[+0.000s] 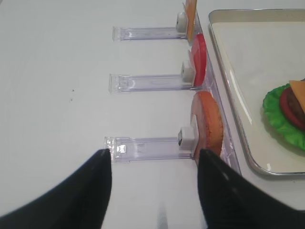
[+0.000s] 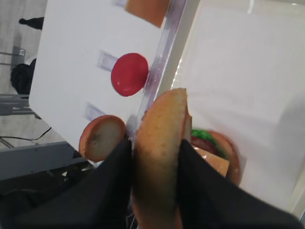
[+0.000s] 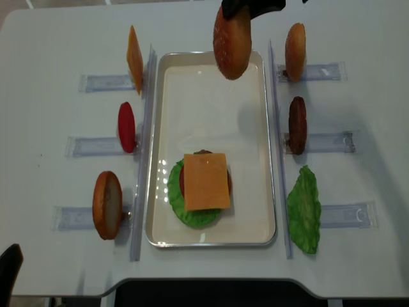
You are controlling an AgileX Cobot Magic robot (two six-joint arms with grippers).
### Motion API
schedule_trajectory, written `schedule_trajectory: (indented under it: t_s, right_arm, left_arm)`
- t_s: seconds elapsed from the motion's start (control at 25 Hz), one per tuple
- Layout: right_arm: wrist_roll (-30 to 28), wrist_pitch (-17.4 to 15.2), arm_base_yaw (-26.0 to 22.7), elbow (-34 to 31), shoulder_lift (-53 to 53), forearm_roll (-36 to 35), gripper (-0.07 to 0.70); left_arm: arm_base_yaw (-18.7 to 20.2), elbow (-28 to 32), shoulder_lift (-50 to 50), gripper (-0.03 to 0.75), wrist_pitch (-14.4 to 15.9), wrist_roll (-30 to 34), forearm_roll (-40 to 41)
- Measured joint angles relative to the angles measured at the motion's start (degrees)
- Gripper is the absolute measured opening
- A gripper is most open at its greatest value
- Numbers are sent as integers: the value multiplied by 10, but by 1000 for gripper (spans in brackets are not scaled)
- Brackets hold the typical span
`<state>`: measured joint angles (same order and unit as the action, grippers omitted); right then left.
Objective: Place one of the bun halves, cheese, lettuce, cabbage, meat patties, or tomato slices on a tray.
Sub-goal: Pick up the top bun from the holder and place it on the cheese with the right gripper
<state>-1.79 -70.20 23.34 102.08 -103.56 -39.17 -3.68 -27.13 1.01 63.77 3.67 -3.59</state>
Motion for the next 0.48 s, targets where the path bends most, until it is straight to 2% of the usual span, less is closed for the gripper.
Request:
schedule_trajectory:
  t_s: [0.2,0.48]
  right_arm:
    - [-69,2,0,-76,44,-78,206]
    - [-199,54,4,-212,92,-236,206]
  left_arm:
    - [0,0,0,440,0,0,0]
    - [0,0,0,435,0,0,0]
